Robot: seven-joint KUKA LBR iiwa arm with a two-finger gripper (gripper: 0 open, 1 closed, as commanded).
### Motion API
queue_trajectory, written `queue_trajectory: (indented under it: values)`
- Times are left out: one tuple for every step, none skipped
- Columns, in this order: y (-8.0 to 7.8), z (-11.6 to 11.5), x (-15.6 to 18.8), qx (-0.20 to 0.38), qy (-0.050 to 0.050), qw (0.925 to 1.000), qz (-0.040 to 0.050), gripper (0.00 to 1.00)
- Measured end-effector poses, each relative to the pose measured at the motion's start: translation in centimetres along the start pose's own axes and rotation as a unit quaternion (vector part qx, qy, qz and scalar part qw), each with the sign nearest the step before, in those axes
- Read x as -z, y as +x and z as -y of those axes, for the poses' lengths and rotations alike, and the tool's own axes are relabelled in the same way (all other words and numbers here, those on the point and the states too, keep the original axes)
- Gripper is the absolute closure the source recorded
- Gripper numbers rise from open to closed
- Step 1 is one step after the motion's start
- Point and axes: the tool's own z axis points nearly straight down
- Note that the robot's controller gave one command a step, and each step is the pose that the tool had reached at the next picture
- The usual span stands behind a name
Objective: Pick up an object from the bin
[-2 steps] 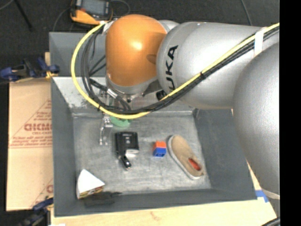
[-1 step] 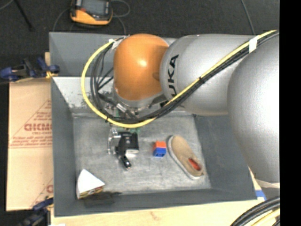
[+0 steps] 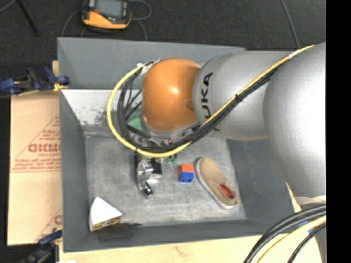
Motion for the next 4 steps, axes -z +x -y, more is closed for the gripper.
queue_trajectory:
  values:
    - [0.2,1.3,-2.1,0.006,0.000,1.0000,0.0005,0.00]
    - [-1.4,8.8,-4.9,0.136,-0.001,0.9907,0.0022,1.00]
    - [-1.4,8.8,-4.9,0.135,-0.001,0.9908,0.0022,1.00]
    - [-1.2,8.8,-3.9,0.139,-0.001,0.9903,-0.0011,1.00]
